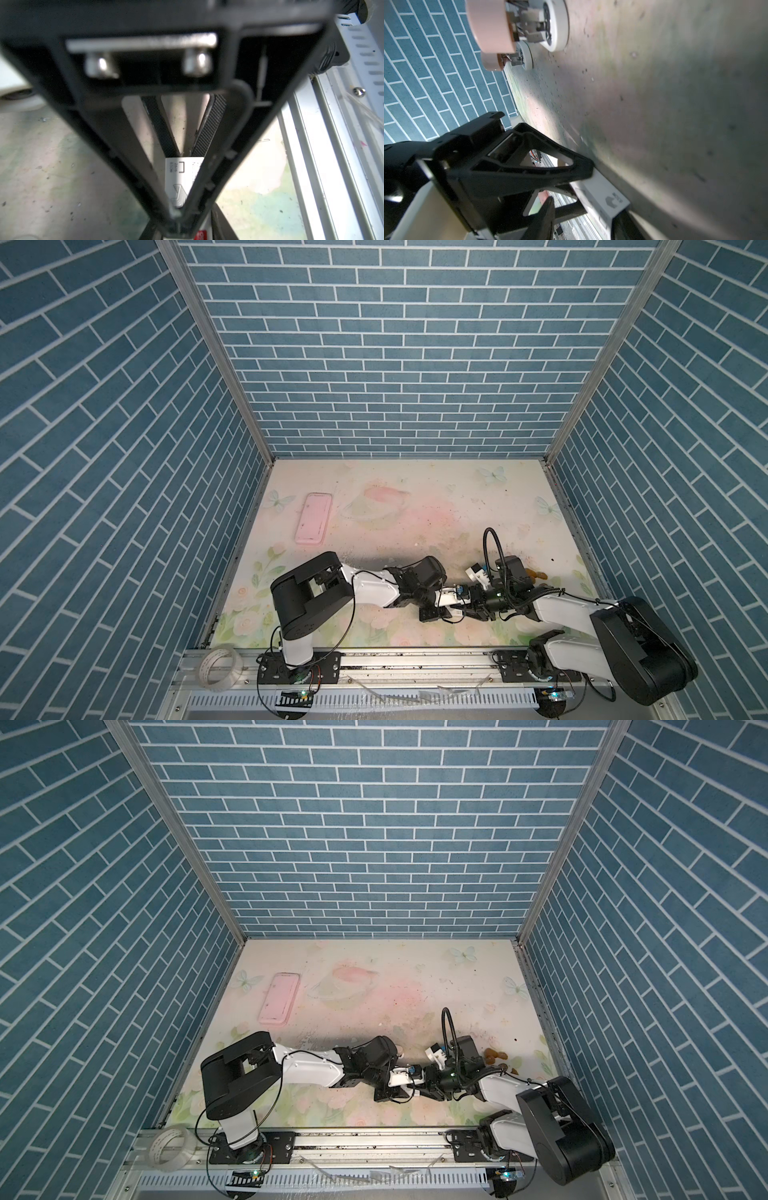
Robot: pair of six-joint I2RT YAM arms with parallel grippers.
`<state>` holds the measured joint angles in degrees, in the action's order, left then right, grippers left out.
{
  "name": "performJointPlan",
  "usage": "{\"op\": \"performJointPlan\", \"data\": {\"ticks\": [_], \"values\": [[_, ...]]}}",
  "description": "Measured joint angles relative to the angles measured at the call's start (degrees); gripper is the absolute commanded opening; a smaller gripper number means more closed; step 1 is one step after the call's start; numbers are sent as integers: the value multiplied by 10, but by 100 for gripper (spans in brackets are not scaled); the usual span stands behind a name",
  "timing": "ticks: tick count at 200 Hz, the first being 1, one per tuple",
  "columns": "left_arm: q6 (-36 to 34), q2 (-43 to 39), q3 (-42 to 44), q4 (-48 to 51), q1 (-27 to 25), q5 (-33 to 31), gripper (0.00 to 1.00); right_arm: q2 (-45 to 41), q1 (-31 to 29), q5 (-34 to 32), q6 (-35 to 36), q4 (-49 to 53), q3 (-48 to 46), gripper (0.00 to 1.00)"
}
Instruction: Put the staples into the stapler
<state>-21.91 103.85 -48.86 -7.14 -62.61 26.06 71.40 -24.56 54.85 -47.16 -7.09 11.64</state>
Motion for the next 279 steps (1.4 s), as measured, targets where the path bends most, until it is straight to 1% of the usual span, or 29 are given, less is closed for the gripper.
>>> {"op": "performJointPlan", "data": {"ticks": [29, 70, 124, 164, 208, 226, 254, 279], "values": [[0, 0, 0, 0, 0, 1, 36, 3, -4, -1, -5, -7, 0, 44], [0, 0, 0, 0, 0, 4, 41, 8, -7, -2, -6, -13, 0, 46], [-5, -3, 0, 5, -4, 6, 53, -11, -8, -19, -4, 0, 0, 47], [-14, -24, 3, 48, -5, -3, 62, -40, -9, -36, 0, 26, 0, 49], [-34, -57, 0, 120, -5, -21, 62, -46, -9, -41, 7, 35, 0, 50], [-40, -57, -4, 133, -5, -28, 62, -46, -9, -40, 11, 35, 0, 50], [-45, -56, -7, 148, -4, -36, 58, -45, -9, -41, 16, 38, 1, 50], [-45, -55, -12, 153, -4, -40, 58, -45, -9, -41, 24, 41, 2, 50]]}}
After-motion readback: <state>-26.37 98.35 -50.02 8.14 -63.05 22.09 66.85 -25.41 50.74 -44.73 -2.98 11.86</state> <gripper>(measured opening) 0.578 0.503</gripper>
